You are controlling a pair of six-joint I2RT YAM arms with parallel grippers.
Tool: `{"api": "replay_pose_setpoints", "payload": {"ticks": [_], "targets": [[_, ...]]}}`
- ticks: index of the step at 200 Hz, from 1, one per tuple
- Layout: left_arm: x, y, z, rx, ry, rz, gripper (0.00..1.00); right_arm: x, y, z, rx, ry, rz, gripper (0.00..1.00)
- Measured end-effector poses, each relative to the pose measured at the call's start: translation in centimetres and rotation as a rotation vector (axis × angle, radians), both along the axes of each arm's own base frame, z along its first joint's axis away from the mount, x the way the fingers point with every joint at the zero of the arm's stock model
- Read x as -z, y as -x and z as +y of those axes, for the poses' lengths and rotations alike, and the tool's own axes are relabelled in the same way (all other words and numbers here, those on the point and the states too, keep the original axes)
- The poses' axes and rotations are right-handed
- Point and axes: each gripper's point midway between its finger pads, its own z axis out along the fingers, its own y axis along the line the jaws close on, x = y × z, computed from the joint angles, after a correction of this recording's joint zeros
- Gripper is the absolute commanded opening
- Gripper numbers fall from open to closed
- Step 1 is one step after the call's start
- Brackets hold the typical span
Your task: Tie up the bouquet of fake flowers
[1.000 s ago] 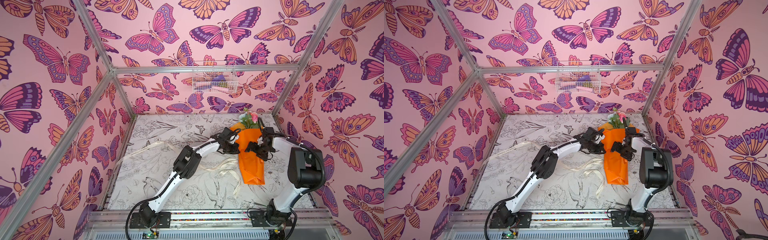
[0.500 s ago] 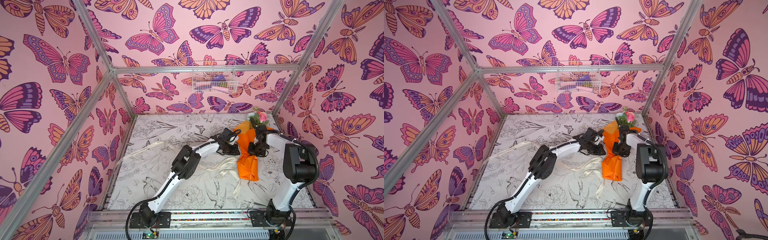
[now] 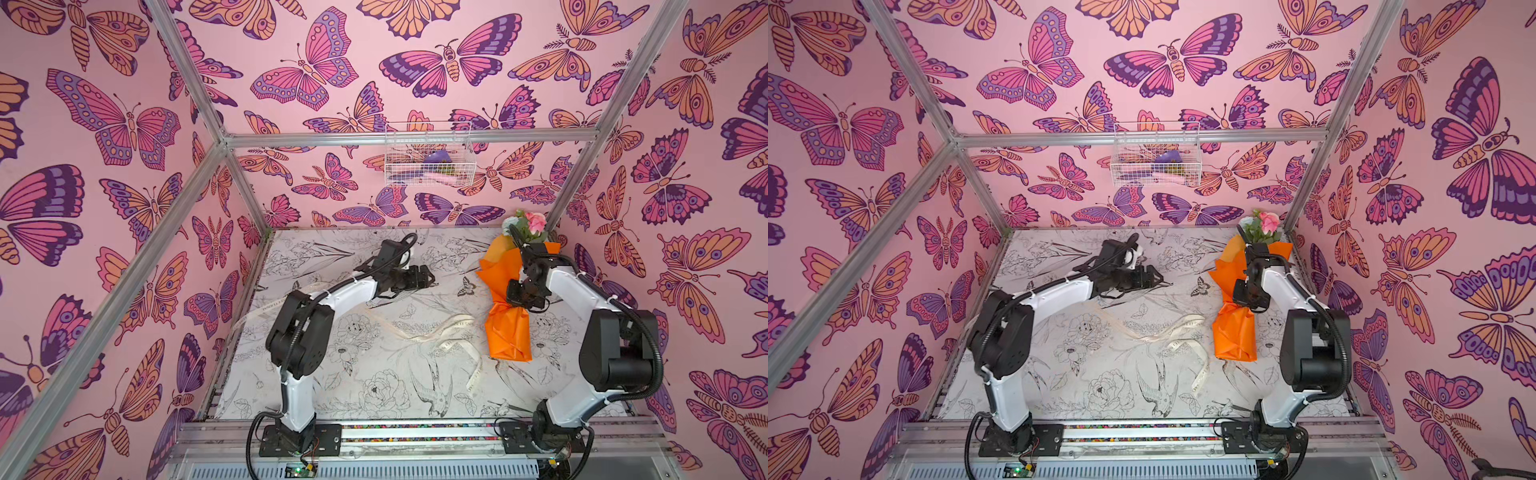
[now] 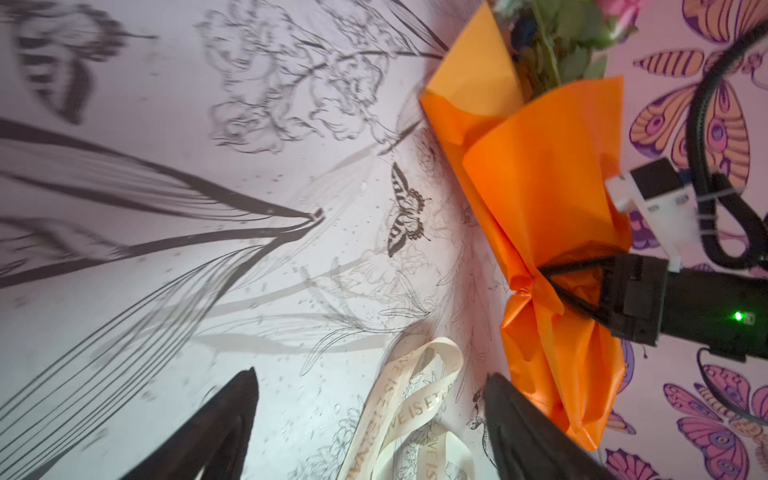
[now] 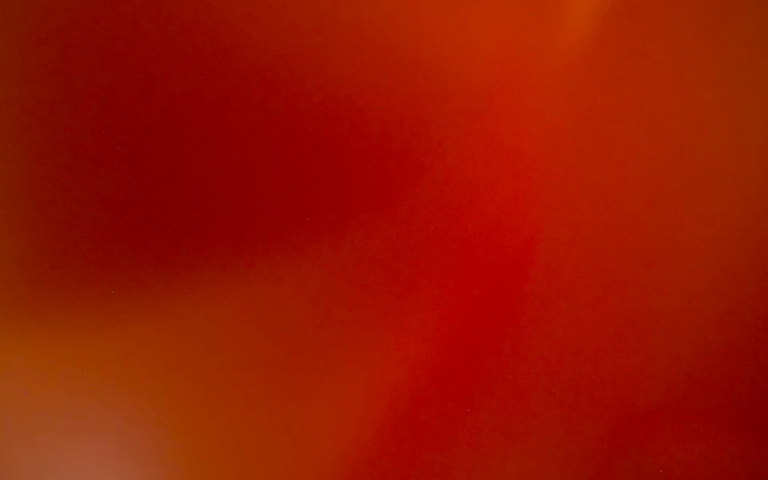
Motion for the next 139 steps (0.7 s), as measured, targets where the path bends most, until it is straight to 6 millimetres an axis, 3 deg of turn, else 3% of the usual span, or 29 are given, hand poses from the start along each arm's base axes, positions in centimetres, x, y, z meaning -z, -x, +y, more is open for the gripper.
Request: {"api": "replay_pose_setpoints", "payload": {"ticks": [41,74,139], "targets": [[-0.3,0.8,5.9,-0.148,-0.052,-0.030,1.00,-4.0,1.1,0.7,-0.017,-0.036,-0.074,0.00],[-1.9,1.6,9.7,-0.249,-0.066,-0.084,1.00,-7.3,2.3,1.8,-0.037,-0.095,-0.155,0.00],[-1.9,3.8,15.5,-0.418,-0.083,-0.097,1.00,-12.3,5.3,6.9,-0.138,-0.233,-0.290,0.00]]}}
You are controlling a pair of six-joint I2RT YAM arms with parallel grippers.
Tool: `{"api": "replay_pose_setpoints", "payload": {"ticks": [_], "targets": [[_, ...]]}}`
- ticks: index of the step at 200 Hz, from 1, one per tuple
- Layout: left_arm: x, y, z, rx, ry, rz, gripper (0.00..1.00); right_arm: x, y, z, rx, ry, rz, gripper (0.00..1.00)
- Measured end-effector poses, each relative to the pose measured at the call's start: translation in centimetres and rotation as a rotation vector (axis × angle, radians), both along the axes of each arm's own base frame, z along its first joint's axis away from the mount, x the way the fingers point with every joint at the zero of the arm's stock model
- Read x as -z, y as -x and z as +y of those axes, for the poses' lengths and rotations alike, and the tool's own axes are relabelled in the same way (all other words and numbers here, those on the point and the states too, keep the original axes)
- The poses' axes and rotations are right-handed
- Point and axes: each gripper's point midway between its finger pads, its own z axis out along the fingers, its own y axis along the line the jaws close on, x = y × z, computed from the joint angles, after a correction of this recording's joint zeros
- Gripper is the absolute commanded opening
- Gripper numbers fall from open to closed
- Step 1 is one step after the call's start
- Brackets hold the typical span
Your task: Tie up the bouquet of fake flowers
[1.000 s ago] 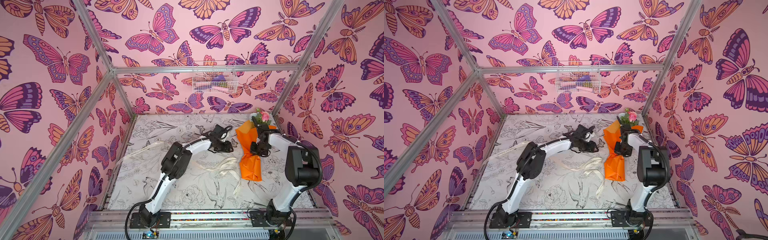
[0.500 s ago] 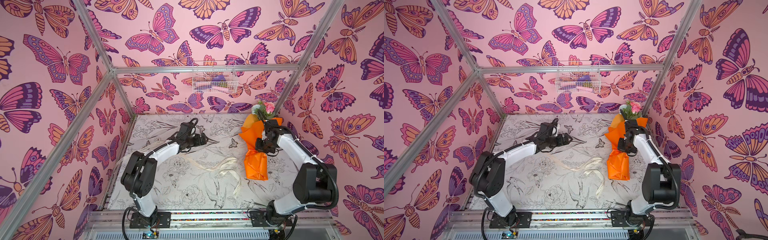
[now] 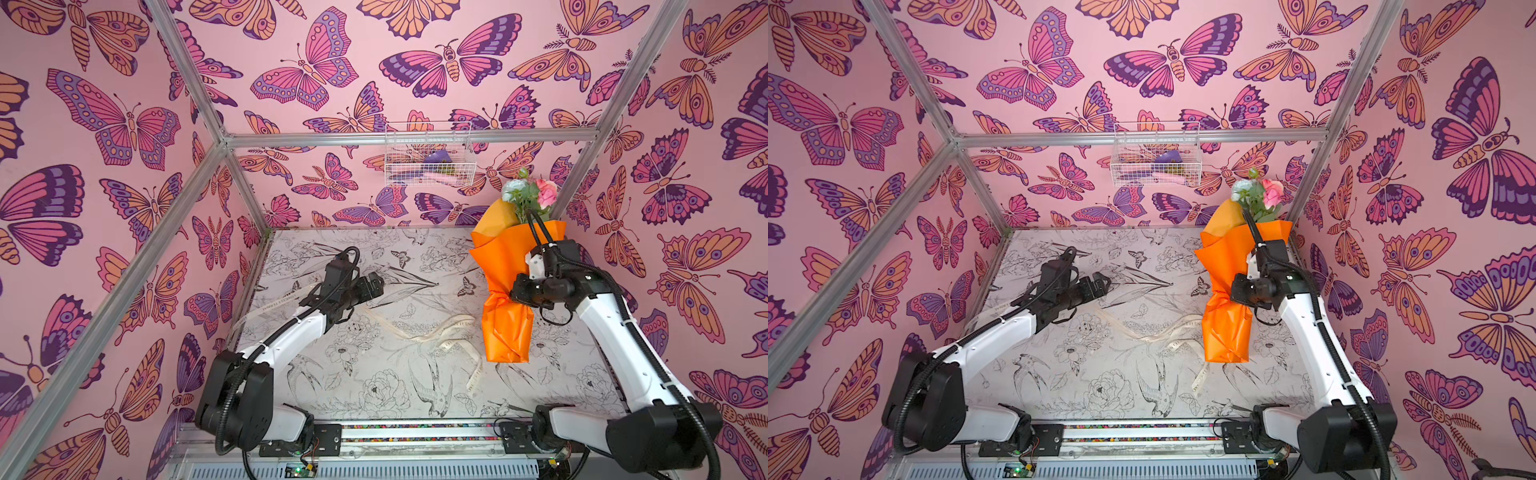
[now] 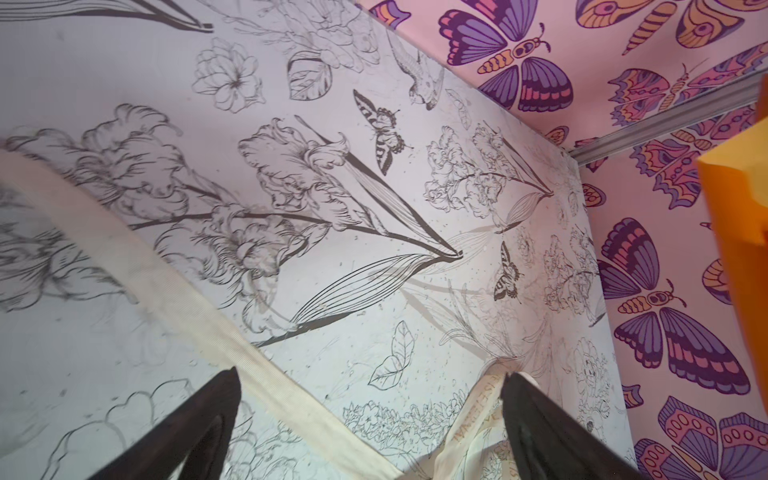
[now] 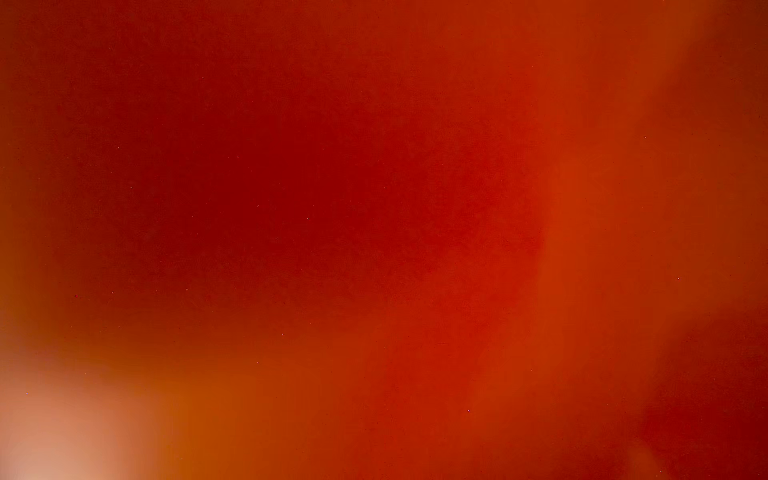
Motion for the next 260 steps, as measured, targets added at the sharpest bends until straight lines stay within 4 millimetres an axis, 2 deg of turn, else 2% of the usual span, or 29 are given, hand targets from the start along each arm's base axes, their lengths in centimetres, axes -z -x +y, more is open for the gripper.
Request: {"api": "replay_pose_setpoints", "payload": {"ticks": [35,61,92,114,162,199,231,249,260], "targets": [[0.6,1.3,3.1,-0.097,0.005,0.007,1.00,0.2,2.4,3.2,-0.055,-0.054,-0.001,0.00],[0.8,2.0,4.9,-0.149,0.011,0.018,1.00,2.0,4.3,5.7,-0.077,-0.103,0.033,0.00],[1.2,2.4,6.1,-0.179,0.011,0.035,1.00,4.3,5.9,8.9,-0.114,-0.127,0.093,0.00],[1.8,2.9,6.4,-0.183,0.010,0.053,1.00,5.3,6.2,11.7,-0.158,-0.124,0.114,0.00],[1.9,3.3,6.4,-0.174,0.032,0.062,1.00,8.2,5.8,19.6,-0.259,-0.086,0.169,0.00],[1.7,3.8,5.2,-0.122,0.088,0.078,1.00,10.2,4.1,24.8,-0.269,-0.110,0.176,0.00],[2.3,4.5,3.4,-0.038,0.141,0.128,1.00,13.0,3.3,26.9,-0.238,-0.111,0.216,0.00],[3.3,5.2,2.2,0.009,0.156,0.167,1.00,14.5,3.3,27.1,-0.218,-0.095,0.244,0.06],[4.3,5.7,1.2,0.046,0.159,0.203,1.00,15.3,3.2,27.1,-0.206,-0.079,0.254,0.14]]}}
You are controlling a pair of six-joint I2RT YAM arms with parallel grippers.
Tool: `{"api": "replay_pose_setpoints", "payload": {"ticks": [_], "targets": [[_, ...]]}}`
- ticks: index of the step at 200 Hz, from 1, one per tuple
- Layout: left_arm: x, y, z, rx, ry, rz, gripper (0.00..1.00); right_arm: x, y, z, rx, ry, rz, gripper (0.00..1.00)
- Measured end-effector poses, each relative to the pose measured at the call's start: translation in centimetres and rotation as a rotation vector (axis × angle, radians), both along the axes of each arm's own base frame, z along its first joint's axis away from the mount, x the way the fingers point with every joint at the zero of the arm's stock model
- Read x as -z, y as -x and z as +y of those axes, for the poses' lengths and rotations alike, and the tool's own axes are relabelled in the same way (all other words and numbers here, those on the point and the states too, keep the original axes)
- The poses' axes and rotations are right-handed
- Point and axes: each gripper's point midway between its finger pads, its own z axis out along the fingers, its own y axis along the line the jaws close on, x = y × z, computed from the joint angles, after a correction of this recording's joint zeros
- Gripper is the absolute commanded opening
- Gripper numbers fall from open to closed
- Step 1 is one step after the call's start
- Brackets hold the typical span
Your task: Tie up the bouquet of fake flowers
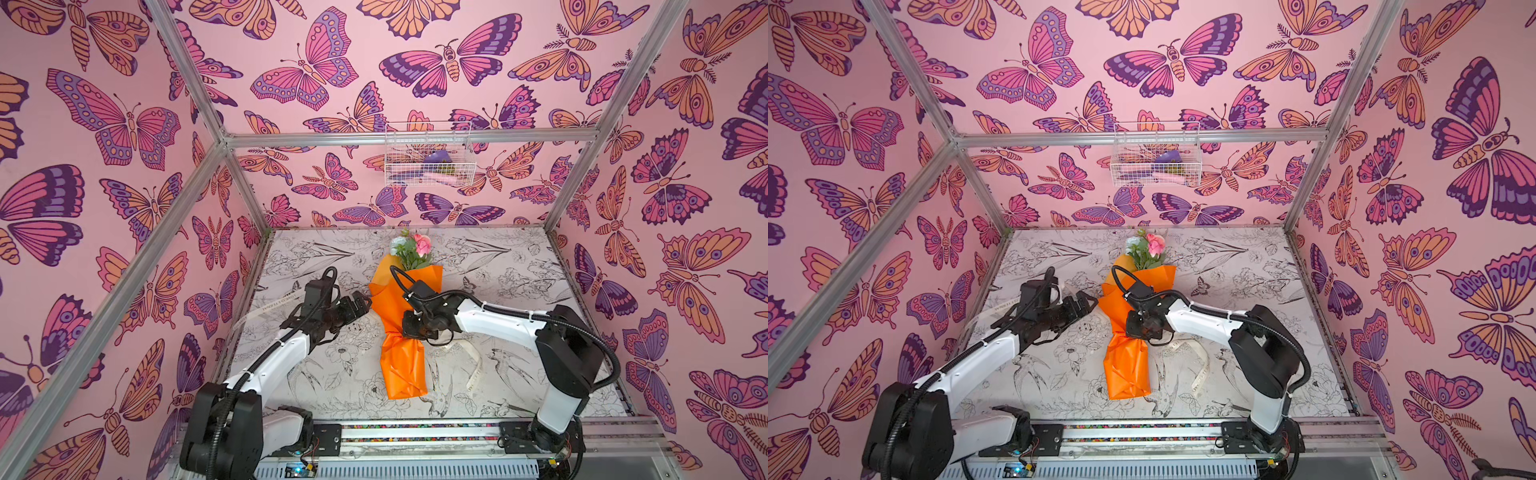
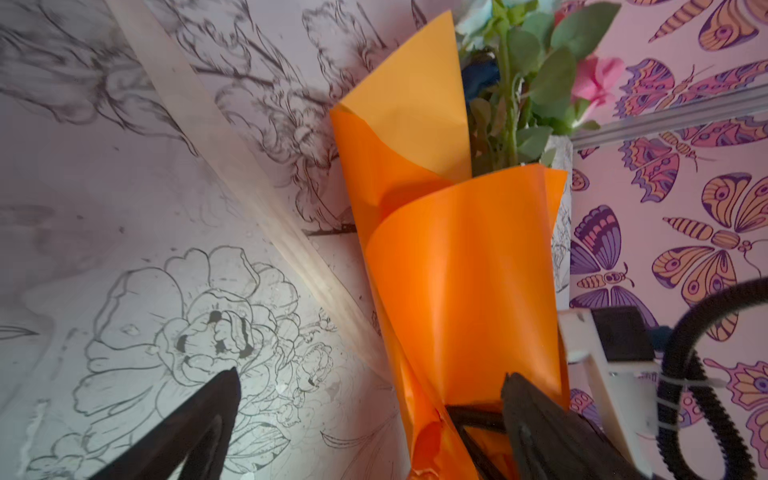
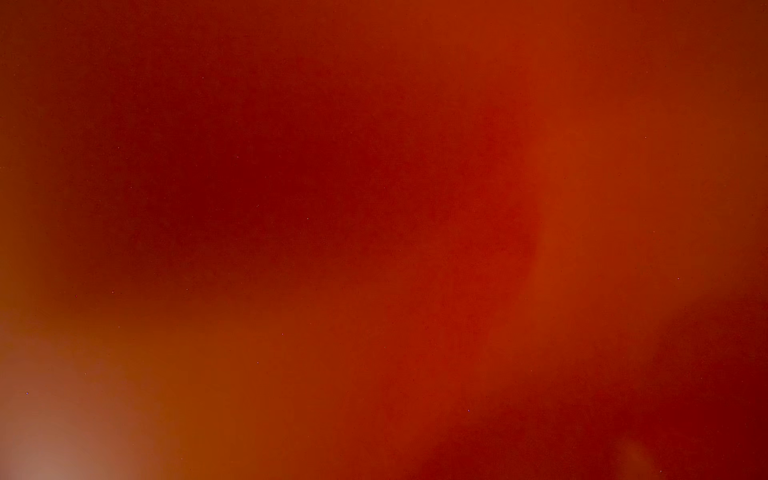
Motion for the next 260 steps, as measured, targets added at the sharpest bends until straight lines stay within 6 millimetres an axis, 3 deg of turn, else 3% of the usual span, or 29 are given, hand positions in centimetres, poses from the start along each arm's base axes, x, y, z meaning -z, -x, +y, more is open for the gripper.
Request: {"api": "replay_pose_setpoints", "payload": {"ticks": [47,70,111,167,205,224,260], "targets": [[4.9,1.9,-3.9,0.156,-0.024,0.134,1.00,0.9,-1.1,-0.1,0.043,0.038,-0.017,0.50],[6.3,2.4,-4.5,0.187,-0.036,0.171,1.00,0.9,-1.3,-0.2,0.048,0.047,-0.027,0.56],[6.3,2.1,-4.4,0.190,-0.047,0.157,0.94,0.7,-1.5,-0.6,0.057,0.064,-0.042,0.65],[6.8,2.5,-4.1,0.205,-0.080,0.174,0.72,-1.3,-1.2,-1.2,0.055,0.046,-0.070,0.70],[7.8,2.0,-4.1,0.215,-0.103,0.195,0.46,-2.3,-0.2,-2.5,0.048,0.050,-0.079,0.72],[8.3,1.8,-4.1,0.213,-0.116,0.207,0.28,-2.7,0.1,-3.4,0.047,0.079,-0.088,0.72],[8.9,1.6,-4.1,0.209,-0.120,0.227,0.11,-4.6,0.6,-6.6,0.077,0.171,-0.127,0.73]]}}
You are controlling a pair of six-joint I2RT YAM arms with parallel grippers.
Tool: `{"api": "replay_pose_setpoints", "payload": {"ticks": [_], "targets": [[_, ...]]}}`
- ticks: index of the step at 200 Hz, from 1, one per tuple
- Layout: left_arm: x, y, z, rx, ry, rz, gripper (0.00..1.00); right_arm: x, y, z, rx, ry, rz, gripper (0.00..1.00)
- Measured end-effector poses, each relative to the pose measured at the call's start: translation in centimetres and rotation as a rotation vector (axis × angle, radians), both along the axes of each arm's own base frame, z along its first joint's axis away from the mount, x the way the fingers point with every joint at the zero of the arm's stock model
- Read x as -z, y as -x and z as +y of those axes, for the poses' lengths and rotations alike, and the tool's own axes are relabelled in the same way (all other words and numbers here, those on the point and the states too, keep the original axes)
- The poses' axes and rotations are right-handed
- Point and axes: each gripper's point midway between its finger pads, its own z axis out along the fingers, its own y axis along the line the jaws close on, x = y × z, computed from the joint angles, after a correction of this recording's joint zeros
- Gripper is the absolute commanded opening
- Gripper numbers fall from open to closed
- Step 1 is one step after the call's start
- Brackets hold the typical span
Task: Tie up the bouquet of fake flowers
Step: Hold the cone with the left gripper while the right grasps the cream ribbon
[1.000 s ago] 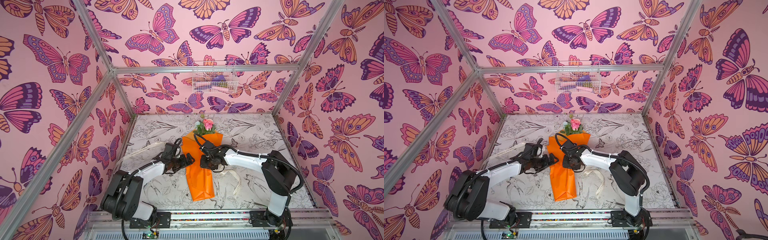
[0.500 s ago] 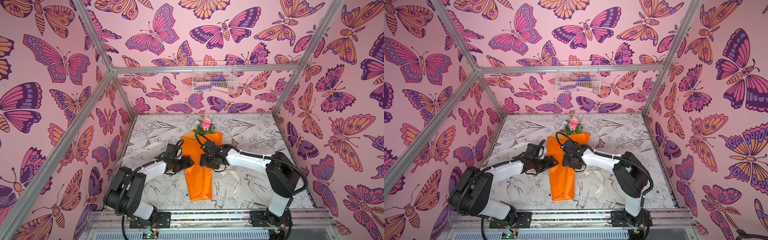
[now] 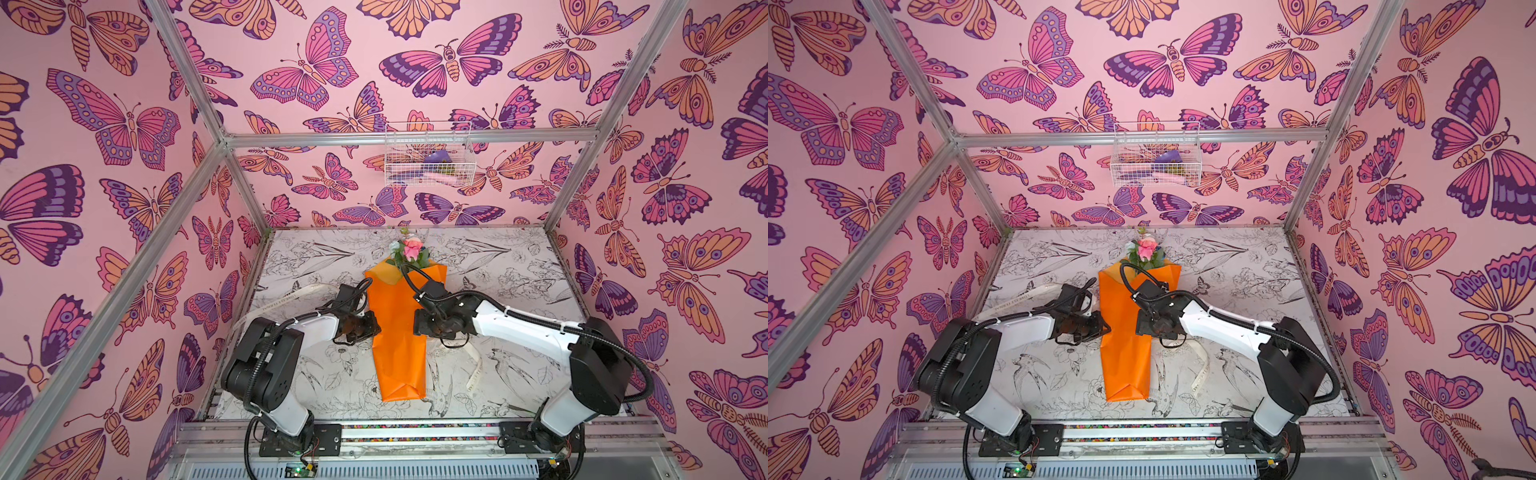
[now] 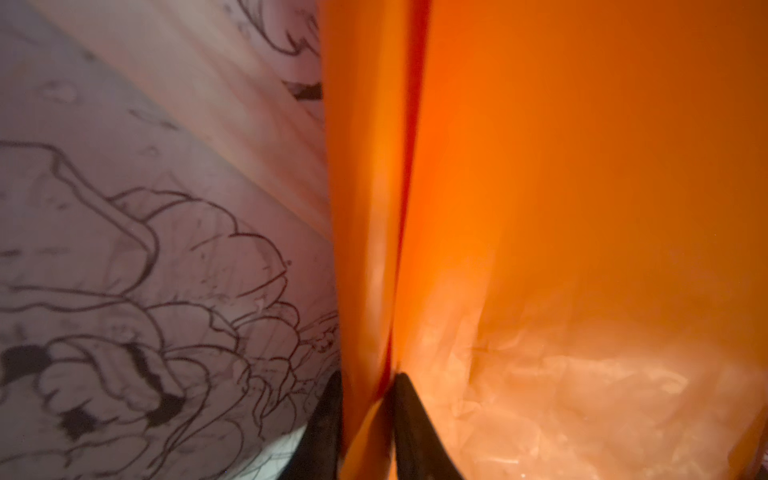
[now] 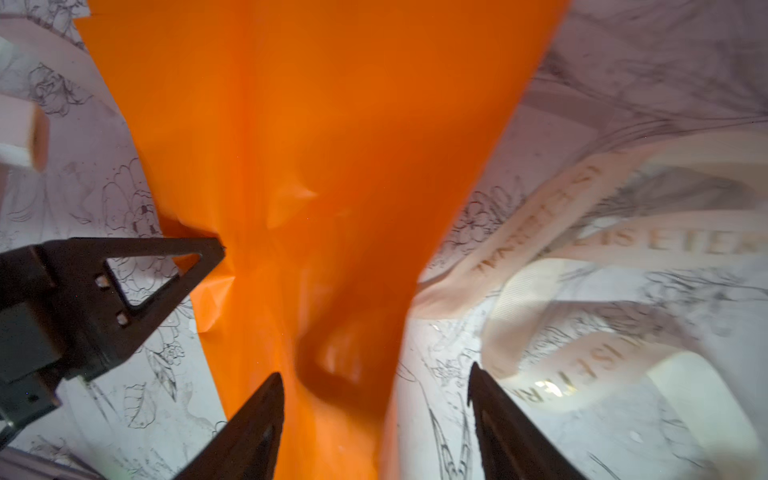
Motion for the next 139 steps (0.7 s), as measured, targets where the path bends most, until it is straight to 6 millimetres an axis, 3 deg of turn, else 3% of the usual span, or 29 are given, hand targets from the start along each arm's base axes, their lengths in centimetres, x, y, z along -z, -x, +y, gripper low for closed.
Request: {"api": "replay_pose_setpoints", "payload": {"ticks": [27,42,68,102,113,139], "targets": [[0.2,0.1,0.0,0.001,-0.003,0.007,0.03,-1.7,0.7,-3.5,0.046,0.073,-0.041,0.73],[0.2,0.1,0.0,0.001,-0.003,0.007,0.02,-1.5,1.2,-5.2,0.068,0.096,-0.039,0.72],[0.3,0.1,0.0,0.002,-0.001,0.009,0.00,1.2,2.5,-6.7,0.091,0.128,0.022,0.71],[0.3,0.0,-0.2,0.009,0.004,0.014,0.00,5.2,3.6,-6.1,0.098,0.124,0.114,0.69],[0.3,0.0,-0.3,0.013,0.008,0.018,0.00,6.1,3.5,-5.8,0.102,0.128,0.127,0.61],[0.2,0.0,-0.4,0.027,0.011,0.017,0.00,7.3,2.6,-5.7,0.132,0.129,0.132,0.24]]}}
